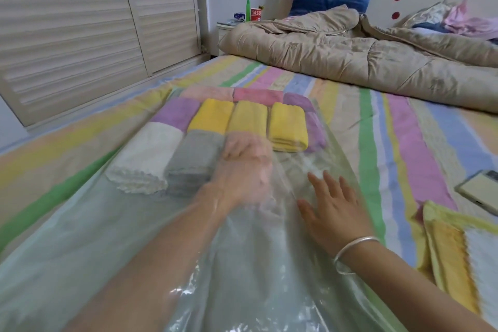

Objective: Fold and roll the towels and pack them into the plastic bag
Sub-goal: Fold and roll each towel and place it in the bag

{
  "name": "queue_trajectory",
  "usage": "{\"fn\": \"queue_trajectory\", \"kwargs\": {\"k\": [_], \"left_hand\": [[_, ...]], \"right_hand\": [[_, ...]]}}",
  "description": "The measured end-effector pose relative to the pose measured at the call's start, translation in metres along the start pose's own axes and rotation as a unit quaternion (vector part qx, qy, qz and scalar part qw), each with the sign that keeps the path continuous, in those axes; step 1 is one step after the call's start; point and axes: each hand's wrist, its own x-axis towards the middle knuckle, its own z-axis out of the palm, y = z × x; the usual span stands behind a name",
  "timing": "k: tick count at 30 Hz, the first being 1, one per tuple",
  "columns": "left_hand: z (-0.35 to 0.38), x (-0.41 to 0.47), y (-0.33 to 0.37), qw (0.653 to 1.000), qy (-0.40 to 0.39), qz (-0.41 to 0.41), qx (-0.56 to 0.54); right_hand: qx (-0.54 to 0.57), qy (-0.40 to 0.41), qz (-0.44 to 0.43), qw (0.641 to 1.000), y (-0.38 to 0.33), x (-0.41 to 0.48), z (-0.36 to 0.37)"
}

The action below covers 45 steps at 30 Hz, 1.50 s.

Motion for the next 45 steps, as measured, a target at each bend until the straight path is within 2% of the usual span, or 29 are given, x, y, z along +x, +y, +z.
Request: {"fn": "queue_trajectory", "kwargs": {"k": [2,6,9,13,15,17,20,25,29,31,32,33,35,36,37,39,40,43,45], "left_hand": [[0.005,0.003,0.002,0.999,0.033,0.007,0.013],[0.026,0.006,0.007,0.998,0.047,-0.048,0.002],[0.049,0.006,0.003,0.988,0.143,-0.062,-0.017],[0.062,0.014,-0.002,0.986,0.153,-0.052,-0.048],[0.064,0.019,-0.009,0.987,0.136,-0.063,-0.055],[0.069,0.023,-0.015,0.993,0.087,-0.065,-0.038],[0.070,0.009,-0.004,0.989,0.129,-0.058,-0.038],[0.064,-0.060,0.043,0.981,0.174,-0.083,-0.032],[0.067,-0.160,0.095,0.991,0.091,-0.059,-0.083],[0.065,-0.212,0.124,0.983,0.153,-0.085,-0.059],[0.066,-0.232,0.140,0.982,0.168,-0.056,-0.058],[0.047,-0.252,0.158,0.990,0.119,-0.056,-0.055],[0.064,-0.269,0.194,0.997,-0.002,-0.039,-0.059],[0.073,-0.276,0.213,0.997,-0.044,-0.009,-0.069],[0.072,-0.276,0.233,0.990,-0.049,-0.003,-0.129],[0.043,-0.273,0.274,0.980,-0.037,0.017,-0.195],[0.022,-0.269,0.291,0.983,0.044,0.042,-0.176],[-0.043,-0.266,0.344,0.956,0.097,0.152,-0.231],[-0.026,-0.253,0.375,0.941,0.108,0.195,-0.253]], "right_hand": [[-0.021,-0.025,0.026,0.999,0.003,-0.001,0.001],[-0.027,-0.053,0.050,0.997,0.009,-0.004,0.007],[-0.040,-0.063,0.054,0.996,0.016,-0.004,0.013],[-0.042,-0.069,0.058,0.995,0.023,-0.003,0.018],[-0.041,-0.077,0.058,0.994,0.026,-0.002,0.020],[-0.036,-0.087,0.057,0.994,0.027,0.000,0.022],[-0.014,-0.093,0.053,0.994,0.028,0.000,0.021],[0.057,-0.066,0.046,0.995,0.034,-0.029,0.001],[0.092,-0.020,0.023,0.995,0.065,-0.089,-0.023],[0.117,0.005,0.027,0.993,0.087,-0.125,-0.036],[0.126,0.019,0.031,0.991,0.100,-0.144,-0.041],[0.129,0.034,0.035,0.990,0.113,-0.162,-0.045],[0.128,0.069,0.050,0.988,0.142,-0.197,-0.050],[0.127,0.088,0.059,0.986,0.157,-0.213,-0.052],[0.126,0.105,0.070,0.984,0.171,-0.229,-0.053],[0.125,0.130,0.090,0.980,0.199,-0.260,-0.054],[0.121,0.140,0.099,0.978,0.214,-0.276,-0.055],[0.091,0.161,0.124,0.975,0.256,-0.322,-0.061],[0.059,0.156,0.133,0.977,0.282,-0.352,-0.065]]}}
